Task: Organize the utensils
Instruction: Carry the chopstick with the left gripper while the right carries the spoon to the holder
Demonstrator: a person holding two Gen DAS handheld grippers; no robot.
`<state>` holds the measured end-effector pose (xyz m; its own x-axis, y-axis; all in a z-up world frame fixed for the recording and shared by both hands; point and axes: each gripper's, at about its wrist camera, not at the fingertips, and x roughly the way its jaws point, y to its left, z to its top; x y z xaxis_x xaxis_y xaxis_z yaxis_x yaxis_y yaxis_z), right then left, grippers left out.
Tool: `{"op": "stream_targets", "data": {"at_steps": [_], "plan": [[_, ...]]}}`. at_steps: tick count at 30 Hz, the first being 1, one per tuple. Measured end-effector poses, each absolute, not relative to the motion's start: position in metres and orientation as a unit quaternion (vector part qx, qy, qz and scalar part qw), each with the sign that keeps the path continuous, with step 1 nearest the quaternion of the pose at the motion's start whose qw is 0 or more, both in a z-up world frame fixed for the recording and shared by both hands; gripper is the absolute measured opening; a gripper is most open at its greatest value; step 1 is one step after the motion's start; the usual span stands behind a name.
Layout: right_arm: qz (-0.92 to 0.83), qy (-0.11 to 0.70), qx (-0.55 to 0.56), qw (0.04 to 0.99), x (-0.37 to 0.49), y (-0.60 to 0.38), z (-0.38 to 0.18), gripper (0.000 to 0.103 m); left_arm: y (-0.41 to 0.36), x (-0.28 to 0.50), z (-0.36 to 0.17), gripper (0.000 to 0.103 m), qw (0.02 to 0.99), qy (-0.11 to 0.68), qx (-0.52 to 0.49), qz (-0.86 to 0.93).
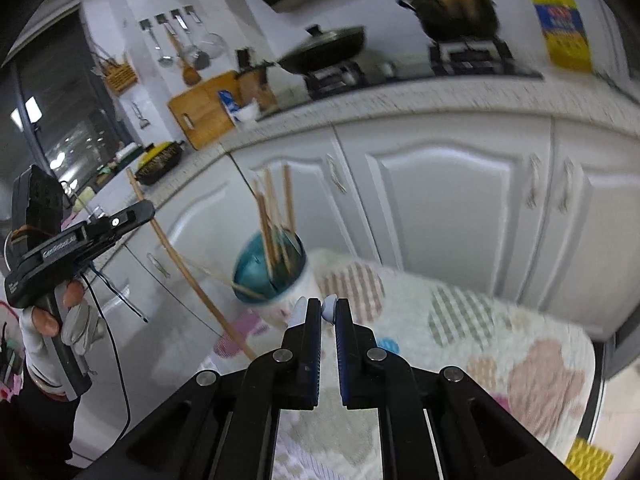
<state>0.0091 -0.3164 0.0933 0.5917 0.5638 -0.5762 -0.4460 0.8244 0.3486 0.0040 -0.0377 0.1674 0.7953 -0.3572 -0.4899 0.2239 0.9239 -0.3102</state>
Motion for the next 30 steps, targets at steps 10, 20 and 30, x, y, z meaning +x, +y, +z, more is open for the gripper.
{"op": "stream_targets", "data": {"at_steps": [10,20,30], "plan": [[0.32,0.338,0.022,0.885,0.052,-0.243,0.12,0.006,-0.006,0.041,0.174,0.004,0.965,0.233,-0.1,-0.067],[0.309,0.352,-0.056,0.882,0.093,-0.187,0.099,0.006,-0.002,0.073,0.145,0.004,0.967,0.244,-0.073,-0.021],[0.315,0.389,-0.124,0.857,0.117,-0.158,0.069,0.006,-0.011,0.089,0.111,0.004,0.957,0.282,-0.059,-0.018]]}}
